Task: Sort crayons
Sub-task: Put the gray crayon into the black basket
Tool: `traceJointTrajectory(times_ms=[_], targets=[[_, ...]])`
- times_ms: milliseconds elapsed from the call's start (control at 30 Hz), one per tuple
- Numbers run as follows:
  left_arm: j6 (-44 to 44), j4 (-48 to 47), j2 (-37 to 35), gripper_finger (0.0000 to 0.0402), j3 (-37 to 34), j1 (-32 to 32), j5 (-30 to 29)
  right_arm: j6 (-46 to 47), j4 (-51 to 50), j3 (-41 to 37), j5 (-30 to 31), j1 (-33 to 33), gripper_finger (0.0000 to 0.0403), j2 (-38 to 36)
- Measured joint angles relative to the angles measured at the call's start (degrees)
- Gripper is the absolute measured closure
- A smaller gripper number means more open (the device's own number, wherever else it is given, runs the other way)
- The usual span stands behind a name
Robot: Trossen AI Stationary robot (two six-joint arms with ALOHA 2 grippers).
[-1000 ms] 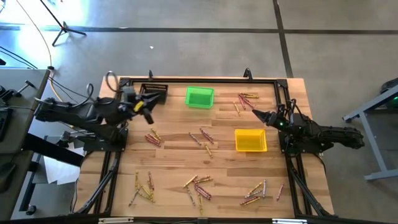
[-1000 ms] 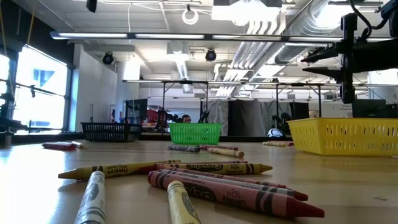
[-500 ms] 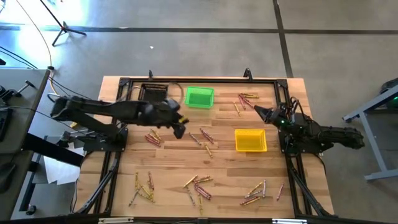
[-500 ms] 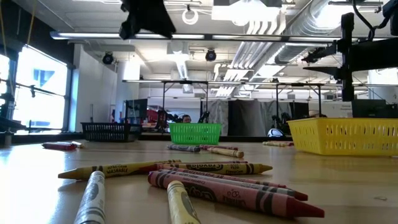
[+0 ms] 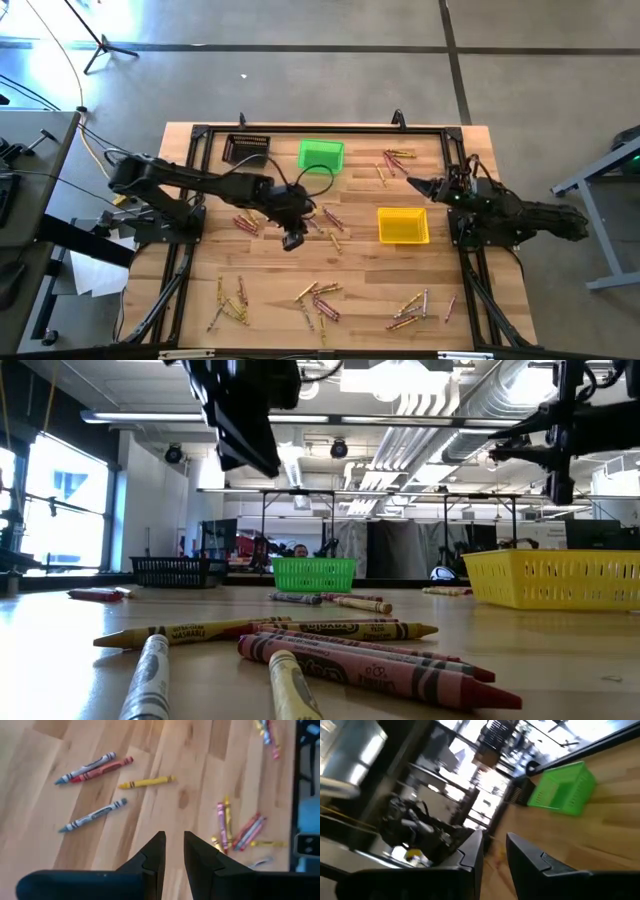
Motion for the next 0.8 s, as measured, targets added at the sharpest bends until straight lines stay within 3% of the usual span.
traceJointTrajectory(times_ms=[167,400,567,800], targets=[[3.24,-0.09,3.18,0.0347,0.0,3.03,1.07,-5.57,-22.45,13.76,0.11,-0.01,0.0331,5.97],[17.71,-0.1,7.83,0.0347,0.0,4.77,0.72,-5.74,-49.45,29.19,-0.95,-0.02,0.0331,17.31],[28.0,-0.07,11.5,0.0347,0.0,5.08,-2.91,-5.74,-58.18,34.06,-0.97,0.0,0.0331,23.65],[45.23,0.88,15.24,0.0347,-0.02,5.08,-9.73,-5.74,-59.98,34.85,-1.02,0.0,0.0331,29.5]])
